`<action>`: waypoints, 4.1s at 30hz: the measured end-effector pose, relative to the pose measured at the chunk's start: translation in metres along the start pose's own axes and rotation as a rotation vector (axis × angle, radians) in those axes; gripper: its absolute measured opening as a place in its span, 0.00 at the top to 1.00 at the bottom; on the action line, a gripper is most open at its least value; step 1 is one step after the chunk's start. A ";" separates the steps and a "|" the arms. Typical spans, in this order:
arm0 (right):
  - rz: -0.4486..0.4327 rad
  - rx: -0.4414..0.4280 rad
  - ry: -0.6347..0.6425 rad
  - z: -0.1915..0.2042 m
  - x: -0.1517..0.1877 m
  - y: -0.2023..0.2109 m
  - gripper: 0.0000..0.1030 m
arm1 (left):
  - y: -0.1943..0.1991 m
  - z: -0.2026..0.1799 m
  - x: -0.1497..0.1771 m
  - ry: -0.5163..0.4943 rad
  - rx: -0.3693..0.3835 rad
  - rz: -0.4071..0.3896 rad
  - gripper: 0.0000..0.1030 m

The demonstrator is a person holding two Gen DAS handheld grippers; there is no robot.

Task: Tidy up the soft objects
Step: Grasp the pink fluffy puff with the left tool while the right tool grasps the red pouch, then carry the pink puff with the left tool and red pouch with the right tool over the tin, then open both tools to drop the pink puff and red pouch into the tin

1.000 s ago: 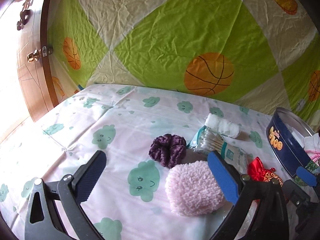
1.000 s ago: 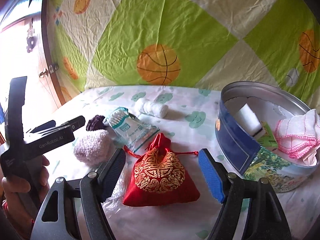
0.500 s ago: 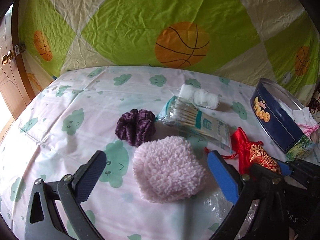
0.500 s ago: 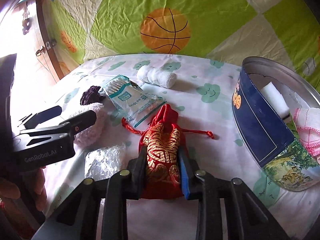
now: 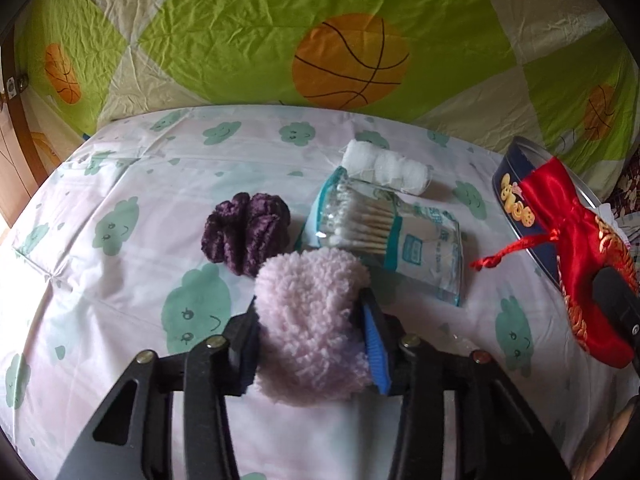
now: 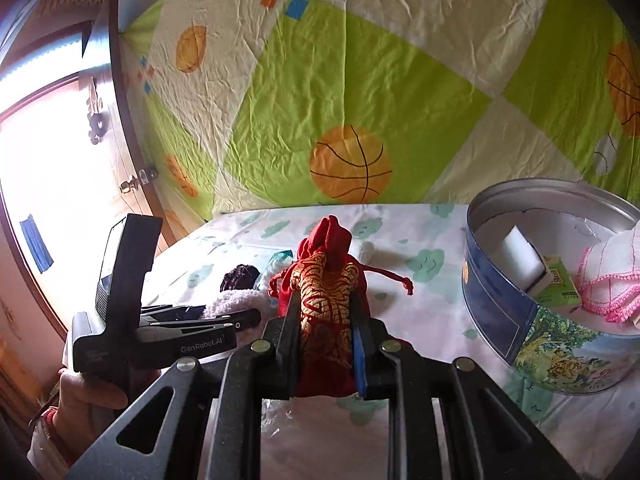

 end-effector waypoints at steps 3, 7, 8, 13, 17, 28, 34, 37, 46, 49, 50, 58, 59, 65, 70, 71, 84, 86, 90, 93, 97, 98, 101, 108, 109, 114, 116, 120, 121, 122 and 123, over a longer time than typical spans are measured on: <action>-0.051 0.022 0.029 0.004 -0.004 0.007 0.78 | 0.006 0.005 -0.002 0.031 0.012 -0.025 0.79; -0.081 0.066 0.050 0.000 -0.005 0.012 0.78 | 0.011 0.014 -0.005 0.094 0.041 -0.060 0.83; -0.087 0.074 0.051 -0.001 -0.006 0.013 0.78 | 0.013 0.015 -0.006 0.102 0.052 -0.077 0.83; -0.145 0.097 0.035 -0.008 -0.012 0.024 0.78 | 0.041 0.008 -0.018 0.073 0.070 -0.245 0.84; -0.209 0.115 0.031 -0.012 -0.021 0.035 0.78 | 0.061 0.001 -0.023 0.041 0.077 -0.361 0.83; -0.320 0.218 0.190 -0.017 -0.032 0.057 0.78 | 0.074 -0.025 -0.024 0.008 0.093 -0.429 0.83; -0.338 0.262 0.185 -0.040 -0.034 0.072 0.78 | 0.073 -0.047 -0.023 0.012 0.102 -0.421 0.83; -0.349 0.276 0.174 -0.051 -0.038 0.079 0.78 | 0.072 -0.063 -0.022 -0.002 0.103 -0.418 0.83; -0.366 0.318 0.160 -0.079 -0.044 0.092 0.78 | 0.072 -0.111 -0.027 -0.038 0.138 -0.412 0.83; -0.368 0.338 0.152 -0.093 -0.046 0.097 0.78 | 0.072 -0.129 -0.031 -0.063 0.156 -0.414 0.83; -0.367 0.343 0.146 -0.097 -0.047 0.099 0.78 | 0.073 -0.136 -0.031 -0.068 0.163 -0.415 0.83; -0.367 0.383 0.096 -0.133 -0.052 0.108 0.78 | 0.069 -0.180 -0.040 -0.090 0.207 -0.410 0.83; -0.368 0.388 0.091 -0.137 -0.053 0.109 0.78 | 0.068 -0.185 -0.041 -0.090 0.214 -0.408 0.83; -0.358 0.422 0.071 -0.161 -0.056 0.111 0.78 | 0.065 -0.211 -0.046 -0.101 0.247 -0.402 0.83; -0.361 0.450 0.052 -0.179 -0.059 0.116 0.78 | 0.060 -0.230 -0.048 -0.117 0.257 -0.399 0.83; -0.362 0.457 0.050 -0.182 -0.060 0.116 0.78 | 0.059 -0.233 -0.048 -0.117 0.261 -0.397 0.83; -0.330 0.535 0.033 -0.222 -0.062 0.111 0.78 | 0.033 -0.280 -0.048 -0.140 0.277 -0.357 0.83; -0.323 0.546 0.032 -0.229 -0.063 0.109 0.78 | 0.029 -0.286 -0.048 -0.141 0.277 -0.345 0.83; -0.300 0.557 0.032 -0.240 -0.063 0.103 0.78 | 0.021 -0.297 -0.047 -0.150 0.273 -0.328 0.83; -0.273 0.558 0.032 -0.247 -0.061 0.097 0.78 | 0.016 -0.304 -0.046 -0.159 0.263 -0.314 0.83; -0.234 0.560 0.036 -0.255 -0.059 0.088 0.78 | 0.009 -0.312 -0.046 -0.163 0.259 -0.298 0.83; -0.223 0.557 0.029 -0.257 -0.058 0.086 0.78 | 0.007 -0.313 -0.047 -0.167 0.254 -0.295 0.83; -0.206 0.552 0.008 -0.263 -0.058 0.083 0.78 | 0.001 -0.315 -0.046 -0.173 0.240 -0.280 0.83; -0.163 0.521 0.011 -0.264 -0.056 0.073 0.78 | -0.013 -0.314 -0.042 -0.189 0.191 -0.238 0.83; -0.158 0.519 0.017 -0.263 -0.056 0.072 0.78 | -0.014 -0.314 -0.042 -0.190 0.187 -0.235 0.83; -0.130 0.493 0.036 -0.259 -0.055 0.065 0.78 | -0.018 -0.311 -0.042 -0.197 0.166 -0.224 0.83; -0.121 0.487 0.038 -0.259 -0.055 0.063 0.78 | -0.020 -0.309 -0.041 -0.196 0.161 -0.216 0.83; -0.115 0.478 0.046 -0.256 -0.055 0.062 0.57 | -0.025 -0.305 -0.039 -0.190 0.145 -0.195 0.64; -0.123 0.475 0.052 -0.254 -0.055 0.063 0.49 | -0.025 -0.305 -0.039 -0.188 0.150 -0.192 0.47; -0.136 0.470 0.060 -0.252 -0.055 0.065 0.46 | -0.023 -0.304 -0.039 -0.182 0.155 -0.195 0.39; -0.150 0.466 0.069 -0.251 -0.056 0.067 0.44 | -0.019 -0.303 -0.039 -0.178 0.155 -0.211 0.27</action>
Point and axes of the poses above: each gripper's, at about its wrist camera, not at the fingertips, and y roughly against the way its jaws point, z to its left, x to its underside, the point moved 5 cm from there along -y, roughly the way its jaws point, and after that the axes turned 6 degrees about -z, right-handed, at the moved point
